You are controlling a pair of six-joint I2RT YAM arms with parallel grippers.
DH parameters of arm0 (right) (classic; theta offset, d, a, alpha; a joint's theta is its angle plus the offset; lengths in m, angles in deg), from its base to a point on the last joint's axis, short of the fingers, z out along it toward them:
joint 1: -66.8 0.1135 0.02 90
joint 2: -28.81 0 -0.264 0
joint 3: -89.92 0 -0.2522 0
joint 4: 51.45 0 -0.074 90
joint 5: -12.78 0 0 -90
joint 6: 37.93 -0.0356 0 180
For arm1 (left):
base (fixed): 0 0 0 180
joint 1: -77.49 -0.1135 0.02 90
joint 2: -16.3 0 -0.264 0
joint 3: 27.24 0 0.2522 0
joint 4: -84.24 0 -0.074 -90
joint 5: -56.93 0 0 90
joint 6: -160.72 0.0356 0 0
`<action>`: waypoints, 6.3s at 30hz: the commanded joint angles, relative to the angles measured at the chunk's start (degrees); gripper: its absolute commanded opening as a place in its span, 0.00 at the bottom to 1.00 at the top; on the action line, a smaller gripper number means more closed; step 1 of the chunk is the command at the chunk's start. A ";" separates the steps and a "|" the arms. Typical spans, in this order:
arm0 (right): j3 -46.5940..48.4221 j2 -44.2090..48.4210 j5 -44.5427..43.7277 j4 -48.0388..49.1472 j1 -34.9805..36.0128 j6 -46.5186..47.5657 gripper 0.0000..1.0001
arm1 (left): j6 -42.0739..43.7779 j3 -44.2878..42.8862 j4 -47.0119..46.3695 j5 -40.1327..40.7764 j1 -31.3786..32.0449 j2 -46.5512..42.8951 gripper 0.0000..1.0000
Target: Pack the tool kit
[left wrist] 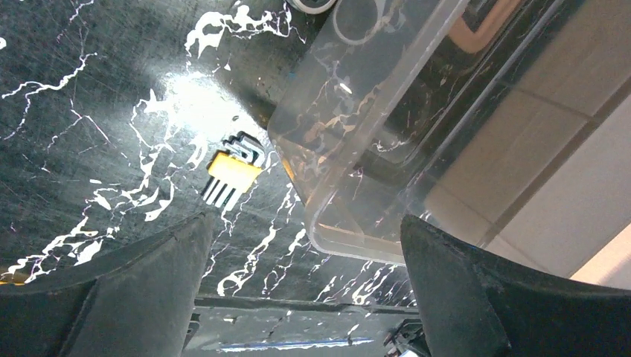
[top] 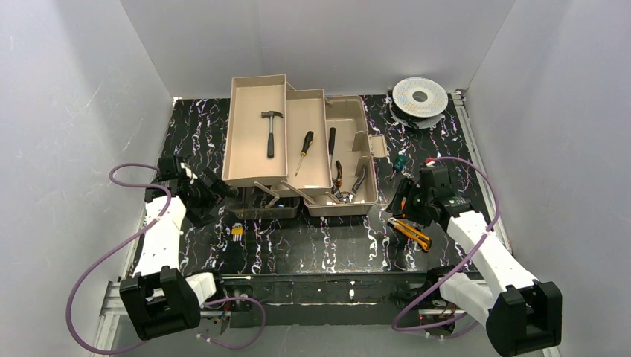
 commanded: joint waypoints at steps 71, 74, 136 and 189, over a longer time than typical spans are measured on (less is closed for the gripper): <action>23.77 -39.54 -18.66 -6.29 12.29 4.95 0.27 | 2.04 -1.03 0.57 -1.40 3.64 1.20 0.98; 24.82 -38.67 -18.49 -6.14 11.71 4.34 0.26 | 2.01 -0.98 0.54 -1.25 3.63 0.99 0.98; 43.90 -25.17 13.45 7.39 16.07 5.13 0.20 | 1.91 -0.50 0.08 -1.21 3.56 -2.98 0.99; 11.09 -24.37 -10.76 2.19 -8.92 -8.85 0.76 | 2.70 -0.92 0.40 -3.28 3.64 -3.09 0.99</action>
